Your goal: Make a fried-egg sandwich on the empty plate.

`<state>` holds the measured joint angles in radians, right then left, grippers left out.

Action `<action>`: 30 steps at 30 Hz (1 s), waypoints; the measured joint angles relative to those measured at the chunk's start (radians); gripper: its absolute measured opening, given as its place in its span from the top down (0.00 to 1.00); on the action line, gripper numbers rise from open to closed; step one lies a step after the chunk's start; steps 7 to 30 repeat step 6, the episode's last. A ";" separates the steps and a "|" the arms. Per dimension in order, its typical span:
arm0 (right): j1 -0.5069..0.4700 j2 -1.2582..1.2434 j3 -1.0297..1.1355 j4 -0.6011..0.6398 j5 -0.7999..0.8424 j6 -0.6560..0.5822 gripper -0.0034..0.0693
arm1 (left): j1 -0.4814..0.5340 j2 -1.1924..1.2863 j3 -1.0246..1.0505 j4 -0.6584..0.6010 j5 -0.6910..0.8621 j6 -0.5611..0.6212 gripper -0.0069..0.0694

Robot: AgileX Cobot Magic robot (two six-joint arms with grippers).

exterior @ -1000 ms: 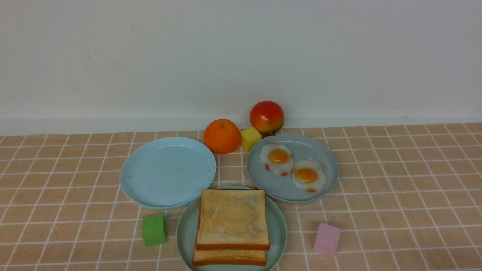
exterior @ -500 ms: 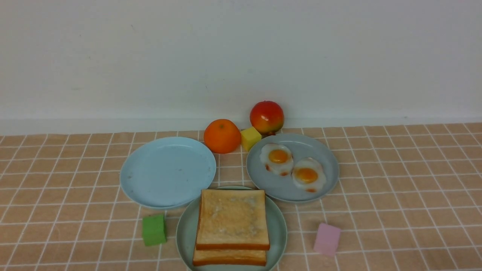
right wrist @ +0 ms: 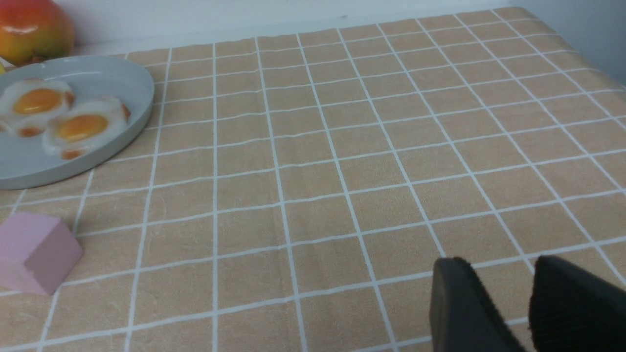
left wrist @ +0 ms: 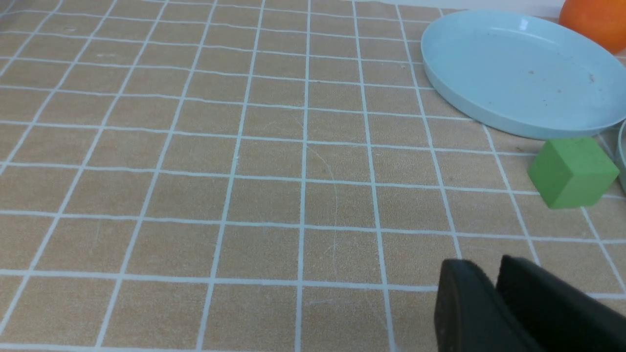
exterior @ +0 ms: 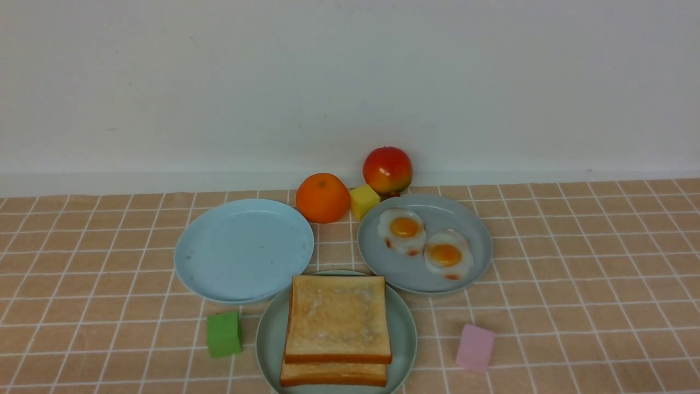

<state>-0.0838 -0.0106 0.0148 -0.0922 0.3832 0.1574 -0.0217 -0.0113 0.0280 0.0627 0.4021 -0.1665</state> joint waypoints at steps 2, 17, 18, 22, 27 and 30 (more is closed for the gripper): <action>0.000 0.000 0.000 0.000 0.000 0.000 0.62 | 0.000 0.000 0.000 0.000 0.000 0.000 0.76; 0.000 0.000 0.000 0.000 0.000 0.000 0.62 | 0.000 0.000 0.000 0.000 0.000 0.000 0.76; 0.000 0.000 0.000 0.000 0.000 0.000 0.62 | 0.000 0.000 0.000 0.000 0.000 0.000 0.76; 0.000 0.000 0.000 0.000 0.000 0.000 0.62 | 0.000 0.000 0.000 0.000 0.000 0.000 0.76; 0.000 0.000 0.000 0.000 0.000 0.000 0.62 | 0.000 0.000 0.000 0.000 0.000 0.000 0.76; 0.000 0.000 0.000 0.000 0.000 0.000 0.62 | 0.000 0.000 0.000 0.000 0.000 0.000 0.76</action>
